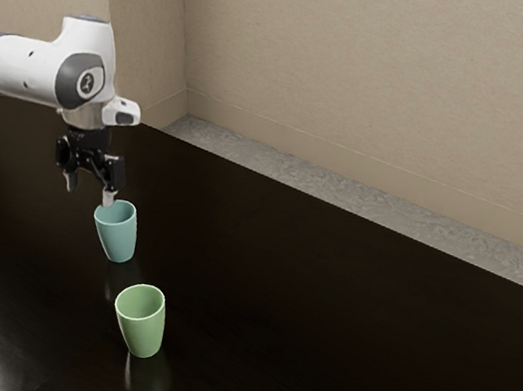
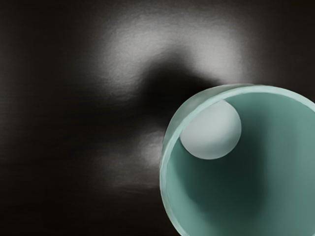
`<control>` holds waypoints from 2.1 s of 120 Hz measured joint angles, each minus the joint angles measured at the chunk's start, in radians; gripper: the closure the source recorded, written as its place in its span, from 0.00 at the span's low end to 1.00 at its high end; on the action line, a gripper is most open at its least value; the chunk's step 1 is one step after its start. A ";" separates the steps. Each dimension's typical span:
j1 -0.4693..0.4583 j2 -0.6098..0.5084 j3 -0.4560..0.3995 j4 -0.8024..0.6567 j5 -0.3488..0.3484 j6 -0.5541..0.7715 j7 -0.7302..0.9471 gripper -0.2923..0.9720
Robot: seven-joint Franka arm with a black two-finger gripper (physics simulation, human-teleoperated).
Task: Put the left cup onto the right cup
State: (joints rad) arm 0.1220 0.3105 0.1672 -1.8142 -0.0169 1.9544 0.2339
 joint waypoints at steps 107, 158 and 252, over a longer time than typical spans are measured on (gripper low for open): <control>0.008 0.083 0.000 0.001 -0.008 0.097 0.036 0.23; 0.007 0.085 0.000 0.002 -0.024 0.125 0.040 0.63; -0.005 0.078 -0.002 0.004 -0.011 0.133 0.034 0.85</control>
State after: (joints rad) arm 0.1166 0.3890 0.1656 -1.8105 -0.0281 2.0873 0.2680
